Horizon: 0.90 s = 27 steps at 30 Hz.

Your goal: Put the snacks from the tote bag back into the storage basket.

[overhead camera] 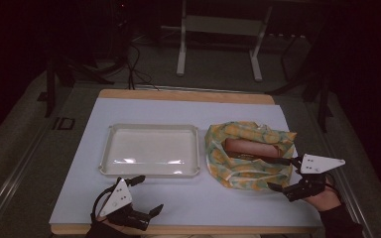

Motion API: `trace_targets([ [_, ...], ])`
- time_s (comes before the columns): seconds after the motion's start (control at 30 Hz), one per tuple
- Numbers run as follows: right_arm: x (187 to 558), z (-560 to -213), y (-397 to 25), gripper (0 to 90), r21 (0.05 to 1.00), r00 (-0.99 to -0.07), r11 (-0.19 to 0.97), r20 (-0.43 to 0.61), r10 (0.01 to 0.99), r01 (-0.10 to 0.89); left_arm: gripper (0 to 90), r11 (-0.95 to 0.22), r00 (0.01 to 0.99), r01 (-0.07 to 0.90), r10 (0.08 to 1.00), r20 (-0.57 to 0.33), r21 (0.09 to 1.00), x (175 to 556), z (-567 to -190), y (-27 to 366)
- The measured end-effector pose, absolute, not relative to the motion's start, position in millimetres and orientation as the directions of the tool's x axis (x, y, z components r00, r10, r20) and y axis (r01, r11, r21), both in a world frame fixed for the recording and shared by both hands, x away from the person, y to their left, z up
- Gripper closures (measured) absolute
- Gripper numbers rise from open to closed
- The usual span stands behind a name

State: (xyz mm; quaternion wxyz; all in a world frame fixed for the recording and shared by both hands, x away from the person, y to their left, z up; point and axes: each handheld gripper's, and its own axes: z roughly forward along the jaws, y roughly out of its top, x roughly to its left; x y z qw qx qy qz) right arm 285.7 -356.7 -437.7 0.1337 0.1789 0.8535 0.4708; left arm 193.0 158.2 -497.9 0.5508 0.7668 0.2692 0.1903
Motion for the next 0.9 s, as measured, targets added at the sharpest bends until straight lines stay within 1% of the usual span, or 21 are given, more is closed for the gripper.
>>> trace_targets([
  [0.1,291,-433,-357,13.8,0.848,-0.902,0.502,-0.071,0.426,0.171,0.0,-0.263,0.784,0.214,0.621,-0.004,0.941,193,-499,158],
  [0.2,298,-428,-358,15.0,0.845,-0.905,0.511,-0.081,0.417,0.16,0.0,-0.254,0.784,0.21,0.621,-0.008,0.944,193,-498,158],
  [0.27,303,-424,-359,19.1,0.844,-0.909,0.513,-0.083,0.408,0.153,0.0,-0.254,0.784,0.209,0.621,-0.006,0.944,193,-498,158],
  [0.37,309,-422,-359,21.5,0.845,-0.914,0.516,-0.091,0.396,0.139,0.0,-0.247,0.787,0.21,0.617,-0.013,0.946,193,-498,158],
  [0.5,318,-421,-359,22.9,0.834,-0.91,0.54,-0.129,0.393,0.115,0.0,-0.253,0.791,0.205,0.612,-0.007,0.945,193,-498,157],
  [0.57,323,-420,-360,25.8,0.823,-0.907,0.557,-0.147,0.396,0.11,0.0,-0.251,0.791,0.205,0.612,-0.009,0.946,193,-498,157],
  [0.67,335,-419,-361,26.1,0.814,-0.906,0.568,-0.143,0.399,0.121,0.0,-0.258,0.79,0.209,0.613,-0.007,0.943,193,-498,157],
  [0.73,342,-419,-362,28.8,0.804,-0.908,0.581,-0.143,0.394,0.126,0.0,-0.259,0.791,0.209,0.612,-0.007,0.943,193,-499,157],
  [0.9,358,-423,-358,30.0,0.775,-0.915,0.616,-0.137,0.378,0.139,0.0,-0.254,0.789,0.207,0.614,-0.008,0.945,192,-498,158],
])
